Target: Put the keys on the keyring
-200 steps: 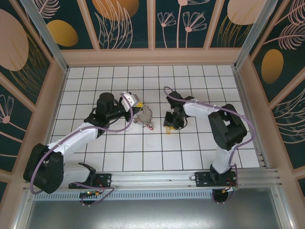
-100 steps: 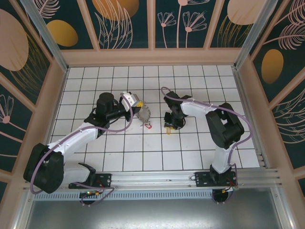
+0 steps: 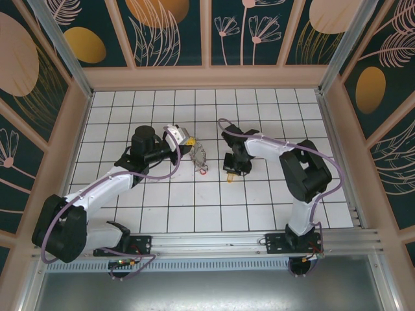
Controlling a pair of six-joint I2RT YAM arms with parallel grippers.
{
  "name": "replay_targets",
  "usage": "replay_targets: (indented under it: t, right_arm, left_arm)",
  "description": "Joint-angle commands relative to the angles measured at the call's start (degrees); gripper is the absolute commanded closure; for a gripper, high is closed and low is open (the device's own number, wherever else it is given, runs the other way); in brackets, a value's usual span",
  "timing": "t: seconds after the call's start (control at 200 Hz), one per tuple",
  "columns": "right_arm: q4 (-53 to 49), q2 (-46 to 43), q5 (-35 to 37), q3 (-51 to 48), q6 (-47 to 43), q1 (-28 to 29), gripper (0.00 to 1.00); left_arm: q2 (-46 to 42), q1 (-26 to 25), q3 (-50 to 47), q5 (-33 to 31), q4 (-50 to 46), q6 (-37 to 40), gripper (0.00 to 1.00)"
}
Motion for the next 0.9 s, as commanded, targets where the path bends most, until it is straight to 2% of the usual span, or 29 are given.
replay_targets:
  t: [0.0, 0.14, 0.24, 0.35, 0.46, 0.53, 0.591, 0.651, 0.831, 0.896]
  right_arm:
    - [-2.6, -1.4, 3.9, 1.3, 0.1, 0.9, 1.00]
    - [1.0, -6.4, 5.5, -0.6, -2.6, 1.3, 1.00]
    - [6.1, -13.5, 7.1, -2.4, -10.9, 1.3, 1.00]
    - [11.8, -21.3, 3.4, -3.3, -30.0, 1.6, 1.00]
    - [16.0, -30.3, -5.6, -7.6, -52.8, 1.3, 1.00]
    - [16.5, -34.0, -9.2, -9.4, -62.3, 0.8, 1.00]
    - [16.2, -34.8, -11.6, -8.8, -65.5, -1.1, 1.00]
    - [14.4, -34.4, -17.5, -7.1, -67.8, -3.5, 1.00]
    - [13.7, -33.5, -26.7, -5.9, -72.7, -3.6, 1.00]
    - [14.2, -33.6, -29.1, -5.9, -73.4, -5.5, 1.00]
  left_arm:
    - [0.2, 0.4, -0.4, 1.5, 3.7, -1.0, 1.00]
    - [0.3, 0.4, -0.3, 1.7, 3.8, -0.7, 1.00]
    - [0.8, 0.4, 0.4, 2.2, 4.1, 0.4, 1.00]
    - [2.2, 0.3, 2.6, 2.6, 3.1, 1.9, 1.00]
    - [2.4, -0.5, 3.1, 2.9, 3.2, 5.1, 1.00]
    - [2.4, -1.1, 3.4, 3.1, 3.4, 7.8, 1.00]
    - [2.3, -1.7, 3.8, 3.1, 4.3, 9.1, 1.00]
    - [2.3, -2.3, 4.4, 3.4, 5.3, 9.5, 1.00]
    - [3.7, -4.7, 5.8, 5.5, 7.3, 10.2, 1.00]
    - [4.8, -5.4, 6.7, 6.1, 7.3, 9.8, 1.00]
